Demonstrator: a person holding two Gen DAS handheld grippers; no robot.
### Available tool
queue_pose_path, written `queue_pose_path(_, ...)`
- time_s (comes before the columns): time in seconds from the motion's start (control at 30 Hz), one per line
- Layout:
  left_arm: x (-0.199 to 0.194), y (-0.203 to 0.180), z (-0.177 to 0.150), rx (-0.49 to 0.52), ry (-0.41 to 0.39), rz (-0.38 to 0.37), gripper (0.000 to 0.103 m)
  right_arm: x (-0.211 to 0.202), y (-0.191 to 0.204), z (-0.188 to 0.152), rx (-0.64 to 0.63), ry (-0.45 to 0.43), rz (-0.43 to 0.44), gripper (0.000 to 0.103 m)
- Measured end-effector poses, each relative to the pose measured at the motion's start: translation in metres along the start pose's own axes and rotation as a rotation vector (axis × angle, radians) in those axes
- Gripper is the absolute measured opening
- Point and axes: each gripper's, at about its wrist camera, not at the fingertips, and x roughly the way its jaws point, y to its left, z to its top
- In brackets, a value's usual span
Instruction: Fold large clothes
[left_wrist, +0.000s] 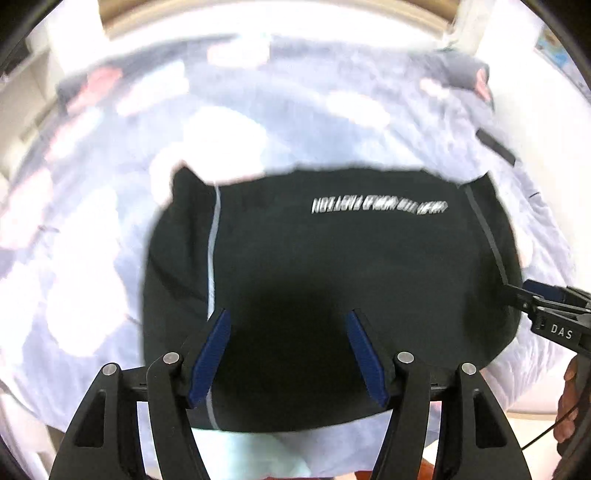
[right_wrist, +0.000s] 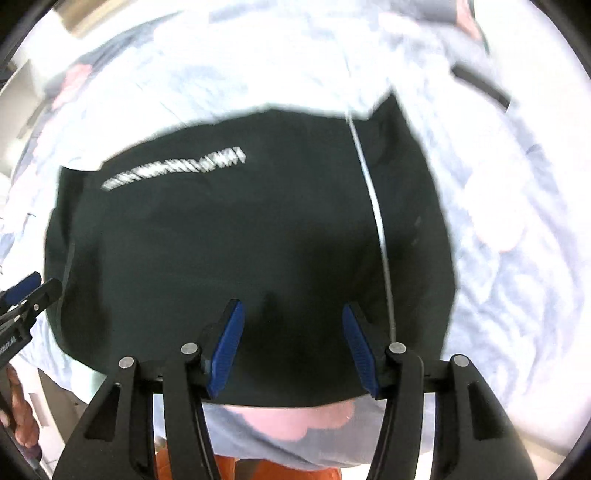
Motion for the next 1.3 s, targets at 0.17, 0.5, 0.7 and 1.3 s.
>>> queue_pose_path(0.17,-0.059,-0.013,0.019,-0.040,-0.060,0.057,0.068,-0.072,0.023,0.005,-0.018,-0.104,-0.035,0.066)
queue_pose_path(0.5,-0.127,-0.051,0.035,-0.022,-0.118,0.126,0.069,-0.154,0.057,0.006,0.022,-0.284,-0.056,0.078)
queue_pose_path(0.7,-0.136,-0.061,0.042,-0.011,-0.142,0.128,0.069,-0.155,0.065,0.009,0.011,-0.301,-0.085,0.078)
queue_pose_path(1.3,-0.133,-0.063,0.062,-0.038,-0.154,0.171,0.069,-0.131,0.053,0.044,0.045,-0.258,-0.062,0.078)
